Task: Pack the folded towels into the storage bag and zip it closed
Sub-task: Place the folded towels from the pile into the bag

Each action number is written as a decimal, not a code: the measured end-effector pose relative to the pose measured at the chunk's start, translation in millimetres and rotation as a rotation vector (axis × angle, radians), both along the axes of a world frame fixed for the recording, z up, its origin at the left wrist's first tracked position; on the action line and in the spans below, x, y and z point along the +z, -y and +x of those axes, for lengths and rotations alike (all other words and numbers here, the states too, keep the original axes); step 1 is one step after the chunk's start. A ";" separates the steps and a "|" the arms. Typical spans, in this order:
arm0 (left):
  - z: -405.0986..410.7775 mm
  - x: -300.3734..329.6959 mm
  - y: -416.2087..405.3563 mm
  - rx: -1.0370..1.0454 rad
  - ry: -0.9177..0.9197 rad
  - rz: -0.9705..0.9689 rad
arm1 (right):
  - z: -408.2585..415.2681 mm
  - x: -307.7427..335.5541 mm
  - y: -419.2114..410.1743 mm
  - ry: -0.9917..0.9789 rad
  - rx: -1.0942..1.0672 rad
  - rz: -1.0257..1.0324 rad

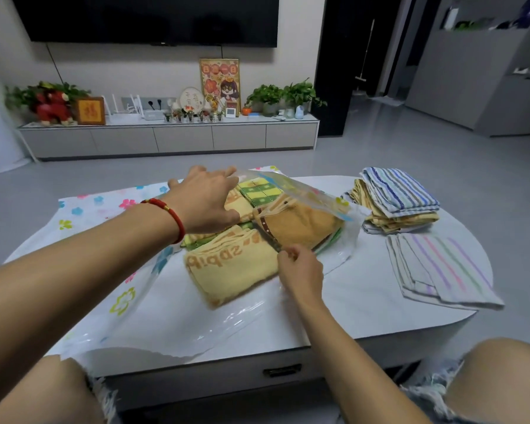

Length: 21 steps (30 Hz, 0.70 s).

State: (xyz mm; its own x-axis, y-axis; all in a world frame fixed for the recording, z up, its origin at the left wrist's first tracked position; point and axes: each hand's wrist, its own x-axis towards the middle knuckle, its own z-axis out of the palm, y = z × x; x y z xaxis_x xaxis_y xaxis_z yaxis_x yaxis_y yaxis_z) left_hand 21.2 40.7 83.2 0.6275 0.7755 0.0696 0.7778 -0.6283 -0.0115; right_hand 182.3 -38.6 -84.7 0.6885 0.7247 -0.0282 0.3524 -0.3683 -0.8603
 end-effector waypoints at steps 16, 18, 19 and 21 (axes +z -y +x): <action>-4.3 -7.4 2.5 -0.097 0.155 -0.023 | 92.4 -9.4 -53.9 0.098 0.341 -0.007; 0.7 -12.7 3.8 -0.092 0.174 -0.009 | 115.2 -4.2 -29.1 0.180 0.403 -0.046; 3.2 -16.6 4.3 -0.092 0.168 0.011 | 129.1 -0.2 -14.3 0.229 0.428 -0.087; 7.8 -24.8 5.4 -0.085 0.142 0.053 | 161.1 8.9 15.3 0.375 0.473 -0.212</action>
